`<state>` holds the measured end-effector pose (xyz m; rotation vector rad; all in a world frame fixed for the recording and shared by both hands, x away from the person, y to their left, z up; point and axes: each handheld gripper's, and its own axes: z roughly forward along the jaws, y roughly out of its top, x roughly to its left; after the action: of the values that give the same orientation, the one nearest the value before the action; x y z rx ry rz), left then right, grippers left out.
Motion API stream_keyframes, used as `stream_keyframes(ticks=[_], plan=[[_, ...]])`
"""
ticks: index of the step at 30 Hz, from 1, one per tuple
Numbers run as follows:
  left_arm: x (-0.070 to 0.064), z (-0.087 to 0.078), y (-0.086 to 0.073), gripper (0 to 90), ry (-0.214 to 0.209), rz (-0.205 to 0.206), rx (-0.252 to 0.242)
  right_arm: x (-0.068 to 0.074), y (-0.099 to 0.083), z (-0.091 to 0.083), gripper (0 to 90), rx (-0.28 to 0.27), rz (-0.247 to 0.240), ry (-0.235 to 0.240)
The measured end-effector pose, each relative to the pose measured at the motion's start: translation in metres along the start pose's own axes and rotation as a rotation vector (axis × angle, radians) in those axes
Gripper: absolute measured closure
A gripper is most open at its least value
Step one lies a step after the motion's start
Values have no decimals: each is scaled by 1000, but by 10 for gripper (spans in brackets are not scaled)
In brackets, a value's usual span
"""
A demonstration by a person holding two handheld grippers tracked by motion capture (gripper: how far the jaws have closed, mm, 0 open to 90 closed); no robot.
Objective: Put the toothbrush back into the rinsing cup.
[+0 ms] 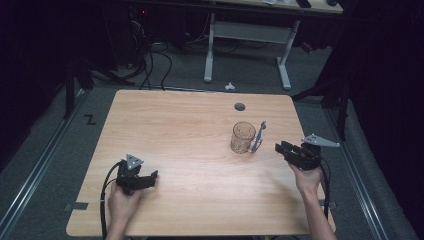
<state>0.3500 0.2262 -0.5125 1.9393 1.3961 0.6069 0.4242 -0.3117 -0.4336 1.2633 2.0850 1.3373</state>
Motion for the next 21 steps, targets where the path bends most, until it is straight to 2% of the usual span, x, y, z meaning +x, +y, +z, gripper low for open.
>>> stream_keyframes(ticks=[12,21], plan=[[0,0,0,185,0,0,0,0,-14,4,638,18,7,-16],[0,0,0,185,0,0,0,3,-28,11,633,49,-9,-28]])
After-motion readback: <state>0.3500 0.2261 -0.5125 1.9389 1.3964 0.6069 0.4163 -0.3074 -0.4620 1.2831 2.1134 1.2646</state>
